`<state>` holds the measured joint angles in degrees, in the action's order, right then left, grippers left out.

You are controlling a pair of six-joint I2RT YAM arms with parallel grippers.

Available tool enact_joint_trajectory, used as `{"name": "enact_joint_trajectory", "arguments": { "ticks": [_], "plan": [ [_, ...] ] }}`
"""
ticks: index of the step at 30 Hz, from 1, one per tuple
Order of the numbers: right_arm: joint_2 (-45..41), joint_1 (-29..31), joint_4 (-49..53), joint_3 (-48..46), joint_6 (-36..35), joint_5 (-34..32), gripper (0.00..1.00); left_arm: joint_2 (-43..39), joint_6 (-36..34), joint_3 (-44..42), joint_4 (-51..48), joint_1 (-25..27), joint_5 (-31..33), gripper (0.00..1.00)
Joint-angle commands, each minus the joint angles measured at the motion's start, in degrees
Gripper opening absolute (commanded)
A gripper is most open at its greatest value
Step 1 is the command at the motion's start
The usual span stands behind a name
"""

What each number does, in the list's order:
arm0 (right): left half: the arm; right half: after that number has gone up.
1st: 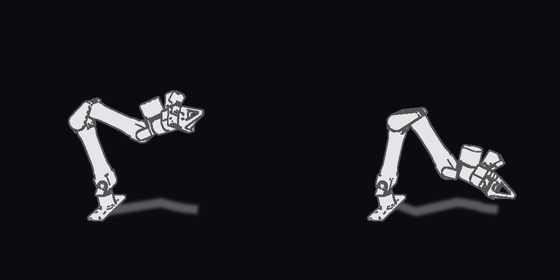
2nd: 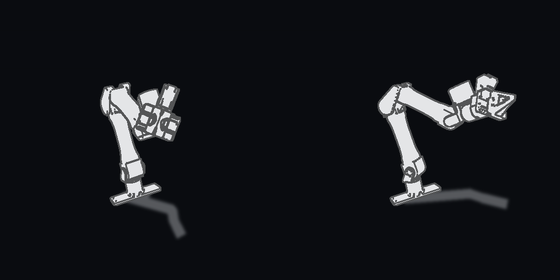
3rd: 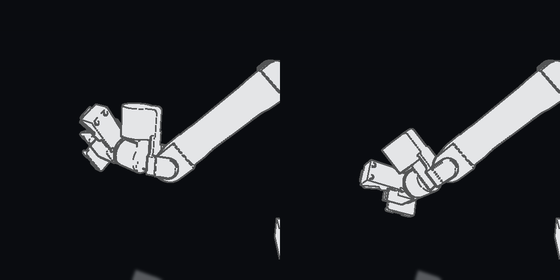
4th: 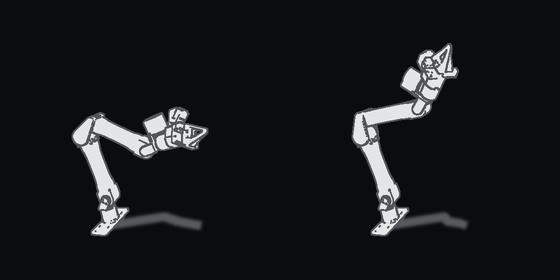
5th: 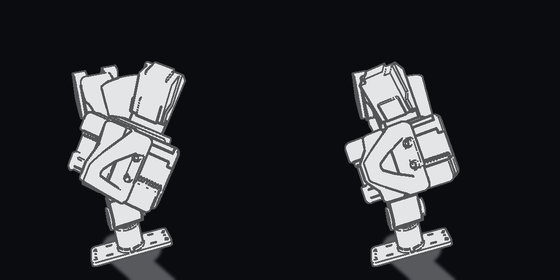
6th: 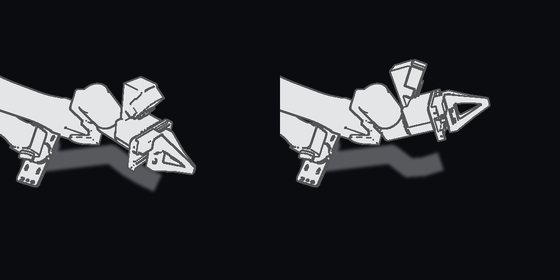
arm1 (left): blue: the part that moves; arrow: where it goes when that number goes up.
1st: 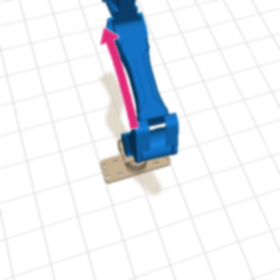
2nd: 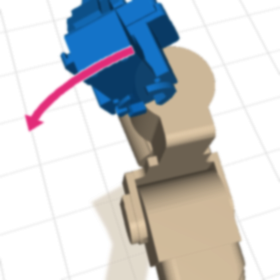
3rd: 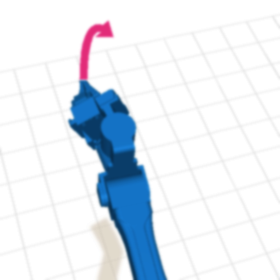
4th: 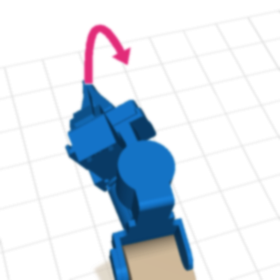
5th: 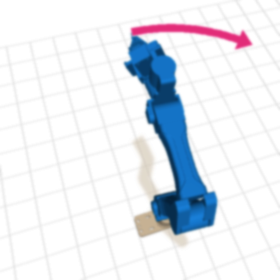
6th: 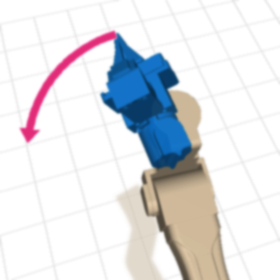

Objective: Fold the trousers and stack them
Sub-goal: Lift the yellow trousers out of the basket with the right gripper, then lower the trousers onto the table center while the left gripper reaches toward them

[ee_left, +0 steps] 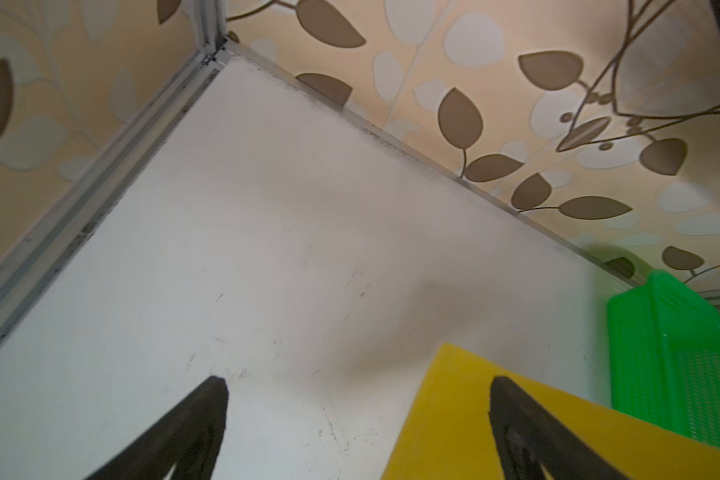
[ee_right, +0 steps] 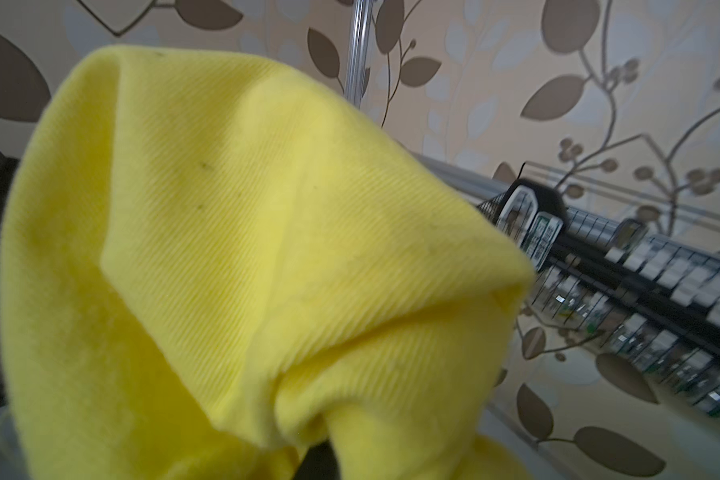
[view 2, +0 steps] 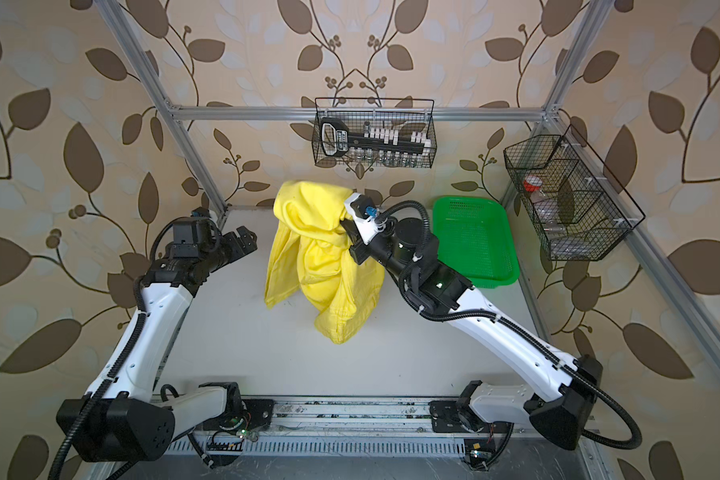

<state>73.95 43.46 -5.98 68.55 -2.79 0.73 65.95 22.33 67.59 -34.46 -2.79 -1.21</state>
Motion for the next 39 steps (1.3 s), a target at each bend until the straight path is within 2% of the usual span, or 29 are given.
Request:
{"name": "enact_joint_trajectory", "arguments": {
  "ticks": [1,2,4,6,9,10,13,18,22,24,29,32,34,36,39],
  "plan": [
    [4.0,-2.4,-10.6,-9.3,16.0,9.6,0.3,-0.8,-1.6,-1.8,-6.8,-0.5,3.8,0.99],
    [5.6,-4.0,-11.1,-13.0,18.3,11.4,0.39,-1.0,-0.9,-2.7,-6.6,-0.5,2.7,0.99],
    [7.7,-6.8,-12.6,-17.8,21.5,14.2,0.48,-1.0,-0.5,-4.4,-5.9,-0.5,-0.6,0.99],
    [9.9,-8.9,-7.0,-18.7,19.9,15.3,0.53,-0.6,1.0,-5.4,-5.5,-0.3,-4.3,0.99],
    [10.7,-10.3,1.0,-18.4,16.5,11.0,0.6,0.6,2.3,-6.5,-5.6,1.5,-7.5,0.99],
    [10.7,-11.3,3.5,-18.2,16.3,10.0,0.68,1.1,2.4,-6.7,-5.9,3.1,-7.6,0.99],
    [9.8,-15.1,9.9,-17.8,16.7,7.5,0.79,2.7,2.9,-7.2,-7.2,9.0,-7.0,0.99],
    [0.2,-19.1,16.1,-20.6,12.9,8.7,0.84,4.2,5.6,-10.6,-6.5,16.6,-8.3,0.99],
    [-9.6,-18.7,22.6,-26.0,13.6,9.2,0.96,6.5,6.6,-12.9,-4.2,23.4,-7.5,0.99],
    [-14.4,-17.9,22.5,-30.9,14.2,10.5,0.97,8.6,6.8,-13.7,-3.1,25.0,-7.3,0.99],
    [-22.5,-13.7,21.9,-40.1,15.1,13.6,0.98,14.9,6.7,-15.3,-2.9,25.4,-6.3,0.98],
    [-22.9,-11.6,16.9,-43.7,17.0,16.7,1.0,18.4,5.7,-15.5,-3.4,25.4,-6.1,0.94],
    [-21.1,-8.2,14.8,-44.3,17.0,14.4,1.0,19.7,4.9,-15.8,-3.2,25.4,-5.3,0.9],
    [-17.3,-5.7,12.7,-44.8,16.9,13.1,1.0,21.2,4.4,-16.5,-2.2,25.4,-4.9,0.81],
    [-10.9,-4.7,9.0,-45.2,16.8,11.9,0.96,23.9,4.5,-17.1,-0.7,25.4,-6.1,0.61]
  ]
}}
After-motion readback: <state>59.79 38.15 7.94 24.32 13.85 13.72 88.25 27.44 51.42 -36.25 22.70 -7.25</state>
